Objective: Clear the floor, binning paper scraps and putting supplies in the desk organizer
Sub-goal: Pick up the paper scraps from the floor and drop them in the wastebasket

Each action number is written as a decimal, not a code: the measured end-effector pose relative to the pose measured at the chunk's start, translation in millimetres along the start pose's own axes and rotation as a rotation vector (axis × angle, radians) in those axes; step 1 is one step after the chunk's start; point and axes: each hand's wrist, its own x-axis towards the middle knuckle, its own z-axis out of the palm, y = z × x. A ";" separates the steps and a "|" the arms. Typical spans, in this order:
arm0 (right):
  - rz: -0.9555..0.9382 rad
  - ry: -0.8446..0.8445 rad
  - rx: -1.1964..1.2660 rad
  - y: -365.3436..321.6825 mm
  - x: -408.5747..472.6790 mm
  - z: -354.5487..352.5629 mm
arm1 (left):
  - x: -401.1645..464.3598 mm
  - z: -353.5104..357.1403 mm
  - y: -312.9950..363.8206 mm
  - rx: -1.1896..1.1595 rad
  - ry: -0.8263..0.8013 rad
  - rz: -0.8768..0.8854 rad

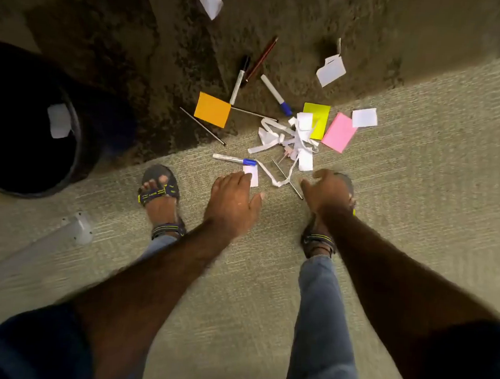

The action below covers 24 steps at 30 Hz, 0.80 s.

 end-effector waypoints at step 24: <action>0.278 0.118 0.146 -0.3 114.5 121.5 | 169.9 66.7 -55.4 -0.067 0.013 0.011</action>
